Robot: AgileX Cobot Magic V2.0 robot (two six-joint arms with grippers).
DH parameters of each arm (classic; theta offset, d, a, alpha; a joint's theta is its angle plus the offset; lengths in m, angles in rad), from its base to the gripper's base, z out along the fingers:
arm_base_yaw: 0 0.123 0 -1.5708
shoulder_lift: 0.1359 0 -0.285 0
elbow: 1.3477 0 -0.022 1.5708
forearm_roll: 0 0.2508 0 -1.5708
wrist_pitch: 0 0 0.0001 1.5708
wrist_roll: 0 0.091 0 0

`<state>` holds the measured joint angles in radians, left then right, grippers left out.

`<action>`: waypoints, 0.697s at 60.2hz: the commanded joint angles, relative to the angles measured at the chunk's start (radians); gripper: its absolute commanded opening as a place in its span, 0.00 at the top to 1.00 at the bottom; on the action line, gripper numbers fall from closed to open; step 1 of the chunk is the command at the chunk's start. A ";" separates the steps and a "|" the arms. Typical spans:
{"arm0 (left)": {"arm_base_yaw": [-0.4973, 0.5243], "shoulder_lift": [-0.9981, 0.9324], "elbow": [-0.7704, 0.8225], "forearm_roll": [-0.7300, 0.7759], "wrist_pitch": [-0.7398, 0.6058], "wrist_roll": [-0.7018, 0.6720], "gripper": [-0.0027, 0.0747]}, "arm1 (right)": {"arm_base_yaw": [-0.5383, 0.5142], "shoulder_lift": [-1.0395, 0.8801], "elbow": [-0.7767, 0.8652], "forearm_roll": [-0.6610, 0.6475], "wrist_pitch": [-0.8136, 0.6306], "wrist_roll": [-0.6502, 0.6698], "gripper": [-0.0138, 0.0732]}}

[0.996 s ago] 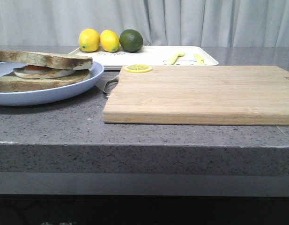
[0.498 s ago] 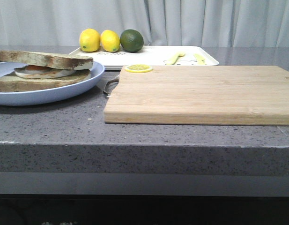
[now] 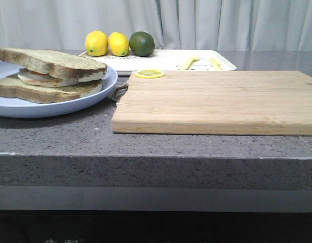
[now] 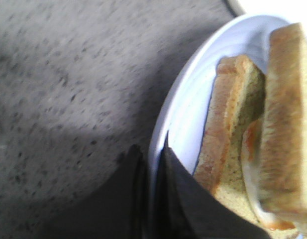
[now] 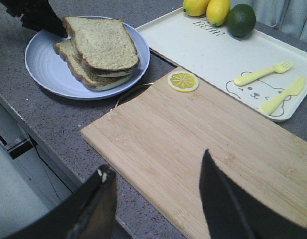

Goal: Place bread and move sandwich to tray
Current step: 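Lift the blue plate with the left gripper and carry it onto the white tray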

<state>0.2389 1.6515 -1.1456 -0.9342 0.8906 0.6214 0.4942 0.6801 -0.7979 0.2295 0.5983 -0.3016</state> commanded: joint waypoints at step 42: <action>-0.241 0.257 -0.748 0.038 -0.033 -0.390 0.99 | -0.001 -0.002 -0.023 0.002 -0.078 -0.010 0.38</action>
<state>0.0211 1.9167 -1.7750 -0.8828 0.8915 0.3435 0.4942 0.6801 -0.7979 0.2295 0.5976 -0.3016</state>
